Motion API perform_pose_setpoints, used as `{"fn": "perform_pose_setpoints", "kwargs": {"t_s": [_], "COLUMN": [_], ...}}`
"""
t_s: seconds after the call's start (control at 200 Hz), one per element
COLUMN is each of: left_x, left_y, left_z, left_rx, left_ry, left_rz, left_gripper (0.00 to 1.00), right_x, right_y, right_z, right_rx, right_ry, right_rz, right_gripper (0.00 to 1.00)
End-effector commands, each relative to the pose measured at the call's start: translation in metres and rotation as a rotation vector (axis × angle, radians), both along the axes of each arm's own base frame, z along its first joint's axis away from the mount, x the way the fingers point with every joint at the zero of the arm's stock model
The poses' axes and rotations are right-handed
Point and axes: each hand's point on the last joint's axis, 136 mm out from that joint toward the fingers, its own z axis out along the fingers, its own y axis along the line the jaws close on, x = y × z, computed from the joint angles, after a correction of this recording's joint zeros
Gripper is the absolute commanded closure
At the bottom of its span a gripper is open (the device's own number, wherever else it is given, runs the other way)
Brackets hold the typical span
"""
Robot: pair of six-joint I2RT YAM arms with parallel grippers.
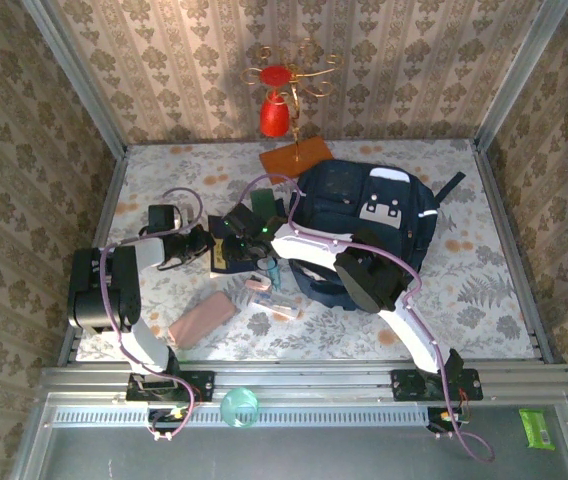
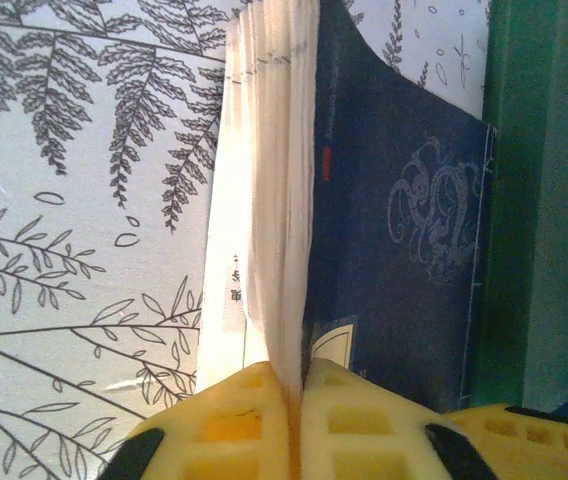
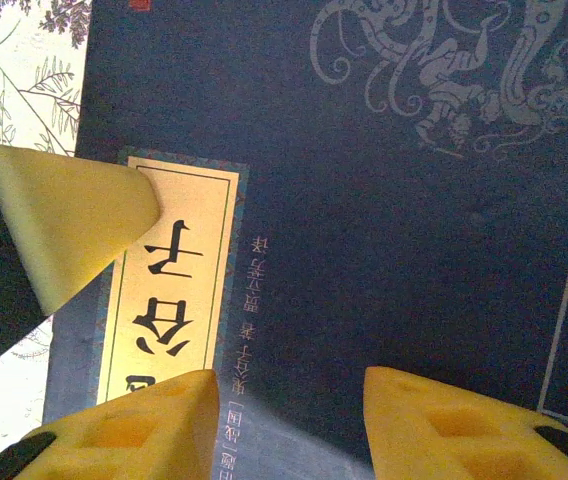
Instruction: Pack the student bag
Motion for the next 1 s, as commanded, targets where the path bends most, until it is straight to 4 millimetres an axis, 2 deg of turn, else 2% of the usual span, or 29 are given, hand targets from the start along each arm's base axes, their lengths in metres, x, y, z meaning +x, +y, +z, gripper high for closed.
{"fn": "perform_pose_setpoints", "kwargs": {"t_s": [0.0,0.09,0.165,0.32,0.41,0.555,0.69,0.705,0.775,0.895,0.995], "left_x": [-0.004,-0.001,0.001,0.008,0.009,0.006,-0.005,-0.007,-0.015,-0.029,-0.038], "left_y": [-0.009,-0.002,0.006,0.013,0.014,0.004,-0.013,-0.015,-0.026,-0.047,-0.063], "left_z": [0.005,0.01,0.019,0.059,0.088,0.137,0.184,0.19,0.212,0.241,0.254], "left_rx": [-0.049,-0.029,-0.017,-0.036,-0.062,-0.146,-0.254,-0.264,-0.294,-0.329,-0.369], "left_ry": [0.006,-0.006,-0.035,-0.141,-0.209,-0.312,-0.398,-0.409,-0.451,-0.506,-0.525], "left_rz": [-0.031,0.0,0.03,0.078,0.088,0.065,0.005,-0.005,-0.046,-0.115,-0.155], "left_gripper": [1.0,1.0,1.0,1.0,1.0,1.0,1.0,1.0,1.0,1.0,1.0], "right_x": [-0.011,-0.008,-0.007,-0.01,-0.012,-0.009,-0.004,-0.004,-0.002,0.001,0.0], "right_y": [-0.001,0.001,0.003,0.0,-0.015,-0.051,-0.076,-0.079,-0.085,-0.089,-0.085], "right_z": [-0.026,-0.006,0.021,0.089,0.114,0.134,0.153,0.156,0.166,0.176,0.182], "right_rx": [-0.025,0.0,0.033,0.101,0.114,0.18,0.357,0.387,0.46,0.505,0.587], "right_ry": [0.064,0.037,0.006,-0.087,-0.116,-0.082,-0.021,-0.01,0.003,-0.007,0.005], "right_rz": [0.027,0.05,0.084,0.163,0.181,0.162,0.128,0.129,0.136,0.152,0.165], "right_gripper": [0.55,0.51,0.47,0.4,0.36,0.28,0.18,0.14,0.05,0.04,0.05]}}
